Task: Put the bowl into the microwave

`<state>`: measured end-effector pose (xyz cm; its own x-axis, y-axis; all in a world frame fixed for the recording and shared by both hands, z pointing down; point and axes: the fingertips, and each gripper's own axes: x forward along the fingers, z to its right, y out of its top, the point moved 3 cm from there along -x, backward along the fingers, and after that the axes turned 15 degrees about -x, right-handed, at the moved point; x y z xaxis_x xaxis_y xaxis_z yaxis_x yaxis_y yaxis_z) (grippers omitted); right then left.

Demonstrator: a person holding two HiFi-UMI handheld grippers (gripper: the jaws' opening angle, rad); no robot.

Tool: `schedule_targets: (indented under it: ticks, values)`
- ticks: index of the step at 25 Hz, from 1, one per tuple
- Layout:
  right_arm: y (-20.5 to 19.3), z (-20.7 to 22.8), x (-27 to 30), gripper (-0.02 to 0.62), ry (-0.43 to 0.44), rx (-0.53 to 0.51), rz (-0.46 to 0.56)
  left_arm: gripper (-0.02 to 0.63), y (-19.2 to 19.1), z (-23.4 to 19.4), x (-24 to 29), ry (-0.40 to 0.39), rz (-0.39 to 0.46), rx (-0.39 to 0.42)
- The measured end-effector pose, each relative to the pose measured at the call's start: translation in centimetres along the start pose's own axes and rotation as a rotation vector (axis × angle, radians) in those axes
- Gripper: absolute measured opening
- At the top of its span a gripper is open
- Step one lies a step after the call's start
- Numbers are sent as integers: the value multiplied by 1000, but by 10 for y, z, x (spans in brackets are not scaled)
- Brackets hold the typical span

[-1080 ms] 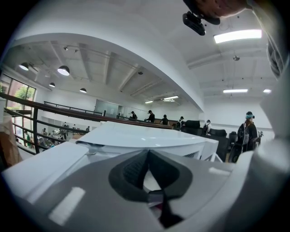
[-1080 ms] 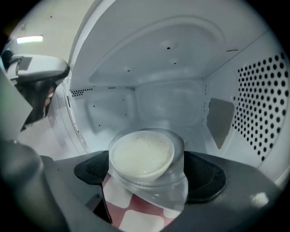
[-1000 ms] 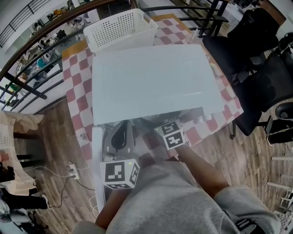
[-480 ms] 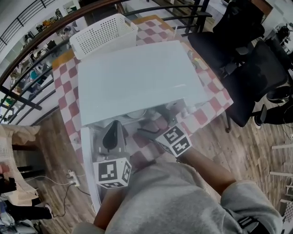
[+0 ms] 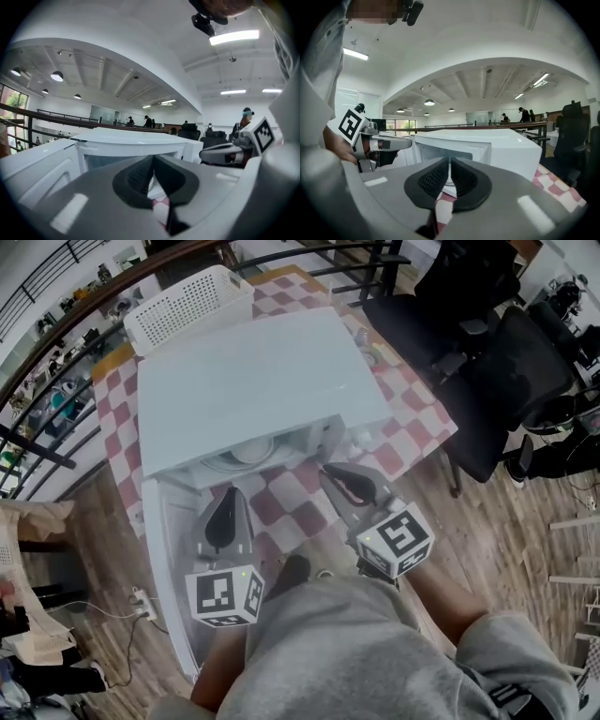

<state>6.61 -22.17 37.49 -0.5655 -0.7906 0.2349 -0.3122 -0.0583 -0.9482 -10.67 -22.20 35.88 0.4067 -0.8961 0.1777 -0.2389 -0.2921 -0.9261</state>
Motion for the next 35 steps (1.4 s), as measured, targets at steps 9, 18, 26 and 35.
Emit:
schedule_targets:
  ticks: [9,18,26,35]
  values:
    - [-7,-28,-91,0,-33,32,37,11,-30,50,-62,-8,-12,6]
    - [-13,-52,-147,0,-10,33,66,11,-52,81,-119,30,-1,23]
    - [-17,-70,-174,0,31,44,74,11,-64,95,-152,60,-2,32]
    - [-17,-76,-183,0,7,60,66,11,-66,104,-158,38,-12,35]
